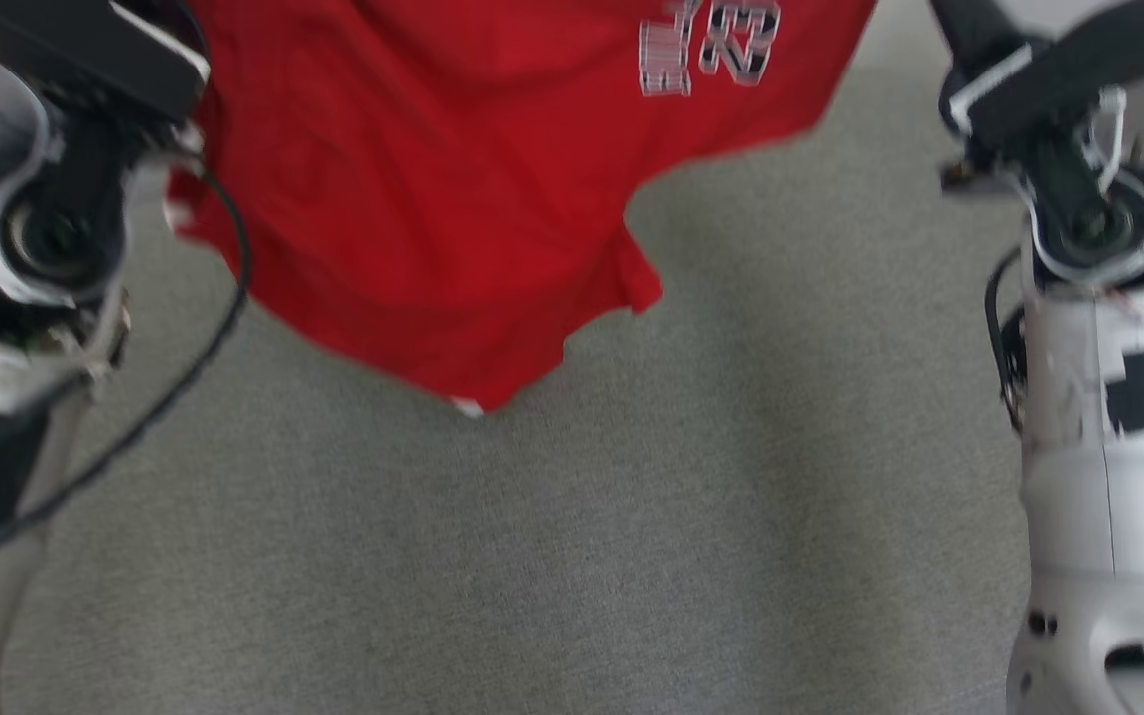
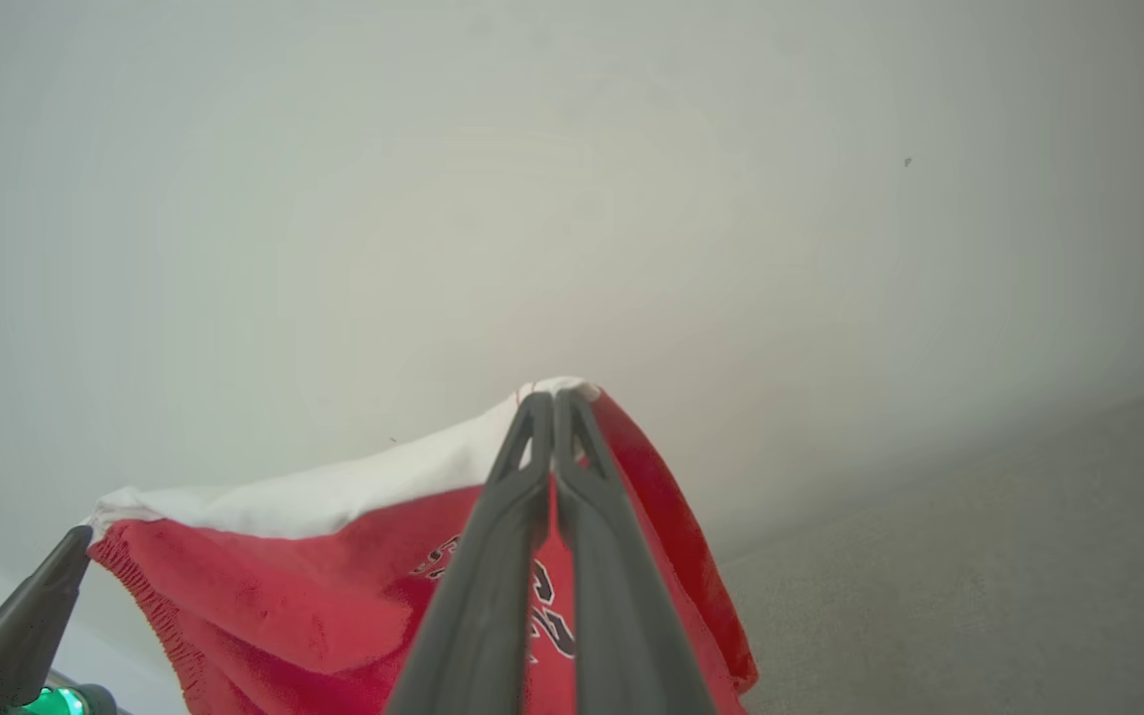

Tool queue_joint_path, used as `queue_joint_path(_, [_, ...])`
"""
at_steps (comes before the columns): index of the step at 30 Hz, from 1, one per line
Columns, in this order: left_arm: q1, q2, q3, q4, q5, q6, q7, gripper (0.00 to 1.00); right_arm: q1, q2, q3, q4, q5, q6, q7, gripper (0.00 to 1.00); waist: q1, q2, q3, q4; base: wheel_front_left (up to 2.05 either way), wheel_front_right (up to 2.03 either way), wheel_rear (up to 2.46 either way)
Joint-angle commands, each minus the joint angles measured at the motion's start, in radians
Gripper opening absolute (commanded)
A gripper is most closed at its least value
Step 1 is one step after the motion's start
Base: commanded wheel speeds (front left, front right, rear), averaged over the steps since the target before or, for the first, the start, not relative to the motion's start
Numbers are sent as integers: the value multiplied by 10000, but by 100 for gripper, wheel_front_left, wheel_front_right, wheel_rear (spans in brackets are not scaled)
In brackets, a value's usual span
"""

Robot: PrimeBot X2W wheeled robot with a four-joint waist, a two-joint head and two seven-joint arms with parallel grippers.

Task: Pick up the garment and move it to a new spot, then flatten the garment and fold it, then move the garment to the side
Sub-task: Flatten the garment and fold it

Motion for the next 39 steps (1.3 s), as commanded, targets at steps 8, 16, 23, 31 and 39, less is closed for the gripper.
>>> queue_joint_path(8, [-2336, 172, -29, 1220, 2067, -2092, -2494, 0, -3351, 37, 663, 2462, -1116, 37, -3318, 0, -2, -1, 2321, 49, 0, 0, 0])
queue_joint_path(16, [-3401, -604, 597, 1462, 2976, -3035, -4130, 0, -5056, -97, 1033, 3723, -1977, 37, -5216, 0, -2, -1, 2833, 577, 0, 0, 0])
queue_joint_path(23, [-861, -619, -944, 1549, 2241, -3180, -4152, 0, -4126, -549, 2399, 4760, -2227, 37, -3834, 0, -2, -1, 3201, 962, 0, 0, 0])
queue_joint_path(31, [2699, -1044, -1431, 1437, 812, -3170, -4088, 0, -1073, -1889, 4149, 3546, -973, 37, -630, 0, -2, -1, 2173, 1450, 0, 0, 0])
queue_joint_path(39, [5445, -281, -2161, 369, -146, -3171, -3972, 0, 2546, -3379, 3830, 592, -37, 37, 1752, 0, -2, -1, 259, 1606, 0, 0, 0])
